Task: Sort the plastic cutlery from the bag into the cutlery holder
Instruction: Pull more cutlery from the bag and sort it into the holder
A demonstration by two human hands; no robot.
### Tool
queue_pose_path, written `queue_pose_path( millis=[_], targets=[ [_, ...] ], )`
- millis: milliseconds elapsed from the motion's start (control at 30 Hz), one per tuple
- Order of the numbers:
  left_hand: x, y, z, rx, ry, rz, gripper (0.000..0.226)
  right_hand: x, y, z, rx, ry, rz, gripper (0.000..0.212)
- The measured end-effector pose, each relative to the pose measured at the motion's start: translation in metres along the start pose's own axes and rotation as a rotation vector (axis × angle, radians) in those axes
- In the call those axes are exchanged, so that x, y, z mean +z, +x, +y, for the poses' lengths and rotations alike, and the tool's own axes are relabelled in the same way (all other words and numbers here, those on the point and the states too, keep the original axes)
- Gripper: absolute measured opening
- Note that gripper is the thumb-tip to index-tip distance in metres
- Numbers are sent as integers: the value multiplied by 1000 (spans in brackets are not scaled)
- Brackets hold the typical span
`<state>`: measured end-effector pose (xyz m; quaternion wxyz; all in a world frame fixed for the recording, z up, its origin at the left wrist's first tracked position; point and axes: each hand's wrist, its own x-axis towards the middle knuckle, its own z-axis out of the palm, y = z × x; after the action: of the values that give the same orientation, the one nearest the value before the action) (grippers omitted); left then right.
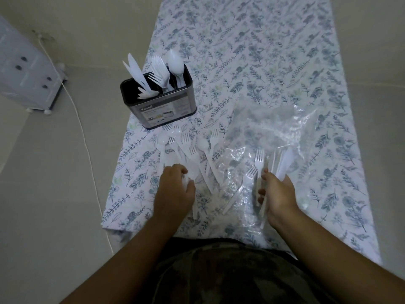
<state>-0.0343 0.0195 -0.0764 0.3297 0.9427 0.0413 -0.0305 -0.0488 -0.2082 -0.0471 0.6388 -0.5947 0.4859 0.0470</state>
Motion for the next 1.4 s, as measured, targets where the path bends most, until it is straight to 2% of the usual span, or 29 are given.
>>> queue_pose_path(
  millis=[133, 200, 267, 333, 433, 533, 700, 900, 1000, 1100, 1200, 1400],
  targets=[
    [4, -6, 7, 100, 22, -147, 19, 4, -5, -5, 57, 15, -123, 16],
    [7, -10, 11, 137, 1, -216, 19, 6, -7, -7, 111, 81, -234, 21],
    [9, -13, 18, 153, -33, -247, 18, 7, -6, -7, 123, 79, -262, 24],
    [8, -16, 27, 107, -130, -246, 12, 8, -6, -8, 134, 100, -281, 22],
    [7, -15, 42, -59, -282, -310, 2, 12, -7, -8, 162, 156, -421, 22],
    [8, -17, 60, -161, -478, -453, 10, 18, -8, -6, 172, 170, -517, 33],
    [13, -23, 72, -32, -388, -305, 24, 36, -17, -8, 220, 271, -525, 37],
    [10, -14, 70, -72, -426, -260, 25, 42, -21, -10, 280, 335, -501, 31],
    [9, -9, 71, -67, -486, -280, 19, 38, -26, -14, 164, 234, -557, 35],
    [11, -2, 69, -151, -596, -309, 20, 33, -25, -15, 52, 131, -638, 42],
    [13, 5, 67, -205, -713, -328, 21, 29, -20, -13, -43, 21, -700, 40],
    [20, 8, 70, -129, -658, -295, 24, 23, -9, -10, -207, -157, -608, 32]
  ],
)
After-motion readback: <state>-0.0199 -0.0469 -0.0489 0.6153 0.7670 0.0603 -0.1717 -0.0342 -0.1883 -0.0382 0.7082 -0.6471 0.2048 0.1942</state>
